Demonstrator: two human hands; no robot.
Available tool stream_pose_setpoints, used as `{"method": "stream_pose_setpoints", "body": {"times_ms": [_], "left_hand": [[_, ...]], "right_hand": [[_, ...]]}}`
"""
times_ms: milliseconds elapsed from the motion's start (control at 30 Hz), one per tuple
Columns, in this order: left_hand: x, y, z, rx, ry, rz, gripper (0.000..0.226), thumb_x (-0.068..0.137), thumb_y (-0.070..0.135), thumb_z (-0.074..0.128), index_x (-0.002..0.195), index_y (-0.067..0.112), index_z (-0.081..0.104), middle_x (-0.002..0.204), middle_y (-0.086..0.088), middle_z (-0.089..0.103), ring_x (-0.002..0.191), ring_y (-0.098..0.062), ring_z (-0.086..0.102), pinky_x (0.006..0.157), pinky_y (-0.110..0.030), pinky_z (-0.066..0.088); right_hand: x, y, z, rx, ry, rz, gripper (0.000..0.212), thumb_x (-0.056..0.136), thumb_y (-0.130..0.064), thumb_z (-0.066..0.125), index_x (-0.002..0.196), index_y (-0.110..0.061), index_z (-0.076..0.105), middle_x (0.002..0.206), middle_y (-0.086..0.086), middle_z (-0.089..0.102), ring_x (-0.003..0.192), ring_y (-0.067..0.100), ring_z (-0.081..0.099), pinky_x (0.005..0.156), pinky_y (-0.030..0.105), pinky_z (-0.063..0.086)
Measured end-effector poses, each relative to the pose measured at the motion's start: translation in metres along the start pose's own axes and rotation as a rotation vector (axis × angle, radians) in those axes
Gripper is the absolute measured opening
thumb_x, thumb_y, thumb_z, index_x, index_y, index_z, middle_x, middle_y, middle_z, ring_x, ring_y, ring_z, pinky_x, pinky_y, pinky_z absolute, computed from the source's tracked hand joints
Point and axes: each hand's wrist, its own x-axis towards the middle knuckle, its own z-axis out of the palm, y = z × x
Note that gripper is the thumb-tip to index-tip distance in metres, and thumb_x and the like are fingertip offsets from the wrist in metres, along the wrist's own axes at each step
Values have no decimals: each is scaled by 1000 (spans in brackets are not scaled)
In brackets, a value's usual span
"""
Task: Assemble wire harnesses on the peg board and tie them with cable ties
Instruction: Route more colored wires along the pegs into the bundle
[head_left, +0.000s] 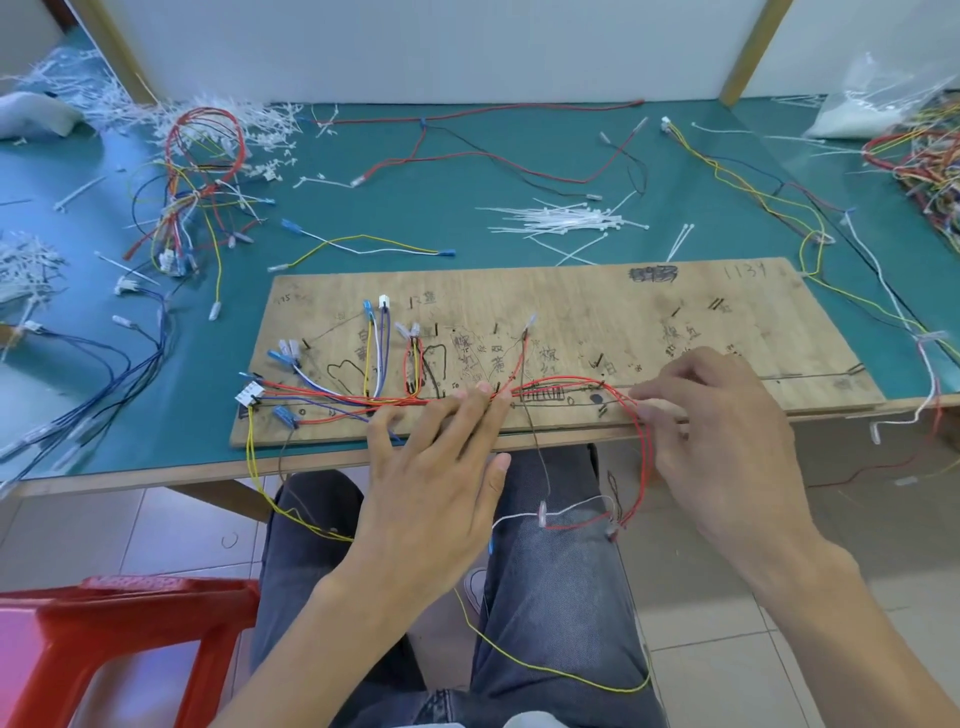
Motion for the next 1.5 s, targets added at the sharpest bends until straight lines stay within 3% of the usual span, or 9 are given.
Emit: {"method": "stream_pose_setpoints", "body": {"times_ms": [200, 433, 567, 833, 900, 1033, 1133, 1367, 1500], "left_hand": [[0, -1, -1, -12, -21, -12, 53, 107, 40, 38, 159, 26, 42, 157, 9, 48, 137, -18, 47, 107, -56, 28], [-1, -4, -7, -94, -18, -13, 49, 106, 29, 38, 154, 24, 44, 157, 11, 46, 140, -14, 45, 111, -53, 30], [-4, -10, -10, -198, -53, -39, 61, 98, 20, 46, 158, 22, 35, 148, 13, 53, 142, -11, 42, 116, -46, 27], [-8, -17, -24, -457, 75, 16, 60, 102, 9, 52, 160, 12, 35, 151, 3, 50, 143, -4, 28, 129, -23, 9], [-11, -20, -26, -465, 108, 68, 53, 106, 13, 49, 157, 12, 39, 162, 4, 41, 150, -5, 30, 130, -33, 16], [-26, -18, -30, -228, 138, 100, 33, 102, 29, 58, 133, 19, 63, 140, 0, 58, 128, -29, 53, 105, -44, 42], [-33, -8, -25, -84, 63, 68, 35, 94, 41, 68, 124, 23, 64, 110, -2, 63, 104, -32, 54, 84, -45, 40], [-34, -6, -20, -107, -28, 122, 28, 76, 11, 85, 100, 22, 74, 94, 10, 71, 90, -24, 58, 76, -37, 42], [-32, -10, -34, -401, 93, 66, 17, 89, 13, 75, 105, 19, 75, 99, 10, 69, 90, -22, 57, 79, -39, 48]], "right_hand": [[-2, -26, 19, -14, -109, -558, 36, 82, -15, 84, 114, -27, 74, 112, -9, 66, 100, 27, 58, 79, 44, 45], [21, -33, 47, 126, -130, -718, 7, 94, -19, 75, 91, -24, 78, 105, -11, 70, 93, 21, 59, 74, 38, 42], [24, -41, 53, 198, -172, -735, 20, 95, -17, 61, 90, -17, 80, 103, -1, 70, 94, 28, 64, 72, 46, 49], [22, -47, 62, 437, -147, -646, 10, 86, -7, 85, 95, -8, 81, 104, -2, 75, 102, 28, 61, 88, 41, 53], [23, -47, 63, 431, -127, -652, 8, 88, -10, 83, 96, -9, 81, 104, -4, 75, 114, 29, 60, 95, 42, 51], [24, -48, 65, 473, -150, -623, 9, 86, -8, 85, 95, -9, 82, 101, -4, 76, 116, 26, 62, 99, 38, 51], [23, -46, 67, 503, -152, -568, 11, 85, -9, 86, 95, -10, 83, 100, -5, 77, 116, 22, 64, 100, 36, 52], [21, -44, 71, 535, -144, -499, 17, 81, -9, 90, 96, -13, 83, 101, -8, 77, 118, 16, 66, 101, 35, 54], [21, -47, 66, 569, -158, -462, 13, 83, -13, 89, 93, -14, 81, 100, -7, 76, 118, 14, 68, 99, 39, 54]]}}
